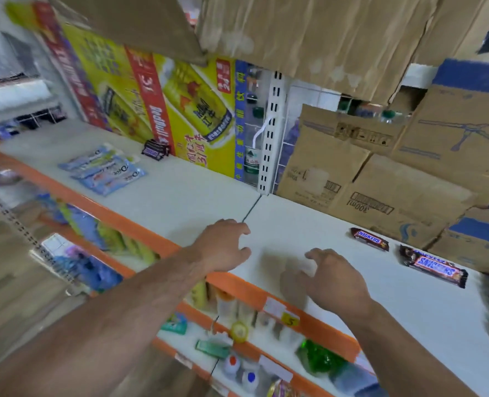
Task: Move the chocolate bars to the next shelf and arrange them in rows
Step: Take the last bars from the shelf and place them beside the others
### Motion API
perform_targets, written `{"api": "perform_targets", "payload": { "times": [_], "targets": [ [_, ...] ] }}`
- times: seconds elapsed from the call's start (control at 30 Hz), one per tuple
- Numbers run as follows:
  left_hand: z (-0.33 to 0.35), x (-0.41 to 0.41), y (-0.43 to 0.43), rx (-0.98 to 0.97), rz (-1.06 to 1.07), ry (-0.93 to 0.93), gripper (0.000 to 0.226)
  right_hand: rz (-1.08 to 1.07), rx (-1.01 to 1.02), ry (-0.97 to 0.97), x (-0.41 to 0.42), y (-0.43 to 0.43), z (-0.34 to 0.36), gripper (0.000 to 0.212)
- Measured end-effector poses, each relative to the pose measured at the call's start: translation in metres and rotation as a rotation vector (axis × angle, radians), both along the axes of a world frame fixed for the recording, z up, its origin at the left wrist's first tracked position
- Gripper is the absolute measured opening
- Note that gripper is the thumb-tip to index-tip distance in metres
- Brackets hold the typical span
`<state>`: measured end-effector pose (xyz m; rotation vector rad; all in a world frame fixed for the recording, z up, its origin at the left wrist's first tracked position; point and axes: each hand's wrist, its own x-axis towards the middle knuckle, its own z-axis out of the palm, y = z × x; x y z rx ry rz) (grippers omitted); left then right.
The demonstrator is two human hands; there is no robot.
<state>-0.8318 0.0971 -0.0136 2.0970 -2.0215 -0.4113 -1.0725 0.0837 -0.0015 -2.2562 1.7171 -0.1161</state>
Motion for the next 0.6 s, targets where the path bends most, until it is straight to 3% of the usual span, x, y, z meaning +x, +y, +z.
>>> {"api": "perform_targets", "payload": {
  "times": [0.37, 0.6],
  "targets": [
    [0.010, 0.217, 0.031, 0.008, 0.053, 0.013, 0.046, 0.103, -0.013, 0.001, 0.233, 0.007, -0.004, 0.046],
    [0.013, 0.306, 0.029, -0.045, 0.146, 0.047, 0.043, 0.127, -0.005, -0.003, 0.331, -0.008, -0.009, 0.044]
  ]
}}
